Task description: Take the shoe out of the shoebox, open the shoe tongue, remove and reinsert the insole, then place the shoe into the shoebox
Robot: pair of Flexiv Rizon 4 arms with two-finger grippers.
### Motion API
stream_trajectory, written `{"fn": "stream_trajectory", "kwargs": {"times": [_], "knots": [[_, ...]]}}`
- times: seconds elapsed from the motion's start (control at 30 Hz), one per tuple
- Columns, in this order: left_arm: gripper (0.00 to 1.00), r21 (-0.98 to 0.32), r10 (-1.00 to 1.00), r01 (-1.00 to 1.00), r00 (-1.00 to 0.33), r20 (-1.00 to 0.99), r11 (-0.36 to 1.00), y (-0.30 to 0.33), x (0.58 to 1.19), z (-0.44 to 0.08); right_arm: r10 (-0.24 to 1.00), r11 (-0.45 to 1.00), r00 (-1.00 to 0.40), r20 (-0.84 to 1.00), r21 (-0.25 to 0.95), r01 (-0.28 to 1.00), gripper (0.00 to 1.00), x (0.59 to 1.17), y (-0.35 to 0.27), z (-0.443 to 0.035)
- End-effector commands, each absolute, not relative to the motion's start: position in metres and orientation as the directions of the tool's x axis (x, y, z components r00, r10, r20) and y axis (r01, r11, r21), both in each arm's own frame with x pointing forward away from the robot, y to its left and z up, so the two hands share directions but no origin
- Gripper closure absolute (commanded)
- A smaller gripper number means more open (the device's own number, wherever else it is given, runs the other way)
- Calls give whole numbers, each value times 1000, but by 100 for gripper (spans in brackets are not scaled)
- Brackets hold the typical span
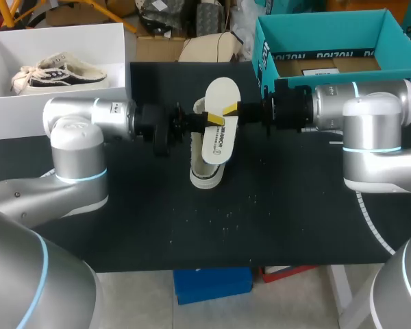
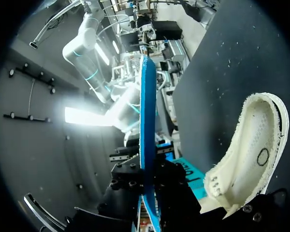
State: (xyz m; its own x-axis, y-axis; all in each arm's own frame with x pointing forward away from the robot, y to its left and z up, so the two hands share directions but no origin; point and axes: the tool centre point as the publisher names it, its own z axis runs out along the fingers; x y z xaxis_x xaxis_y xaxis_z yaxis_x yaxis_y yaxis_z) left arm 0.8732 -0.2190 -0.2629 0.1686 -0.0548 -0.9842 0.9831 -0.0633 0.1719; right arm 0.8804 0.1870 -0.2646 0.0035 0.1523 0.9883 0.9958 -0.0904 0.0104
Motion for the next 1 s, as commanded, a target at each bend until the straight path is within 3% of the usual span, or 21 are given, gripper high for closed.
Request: {"fn": "stream_trajectory", "kwargs": {"times": [0.03,0.07,0.1,0.13,0.33,0.77,1.0], "knots": [[100,177,-55,983,174,-983,-53,-220,875,-265,154,-93,4,988,10,996,100,880,189,-264],[100,176,-56,983,173,-983,-51,-220,875,-264,153,-94,5,988,10,996,80,880,189,-264],[100,175,-57,983,172,-984,-51,-219,874,-264,146,-98,7,989,8,995,34,879,188,-264],[100,174,-50,984,172,-984,-48,-219,873,-263,133,-103,5,991,8,995,0,880,186,-263],[100,137,14,990,138,-990,-45,-209,854,-264,142,-118,-6,990,23,993,0,877,174,-262],[100,-50,199,998,-44,-979,-28,-173,804,-277,420,16,-192,887,205,979,0,861,136,-256],[100,-54,206,998,-44,-978,-43,-171,799,-278,418,12,-195,887,210,978,0,859,134,-256]]}}
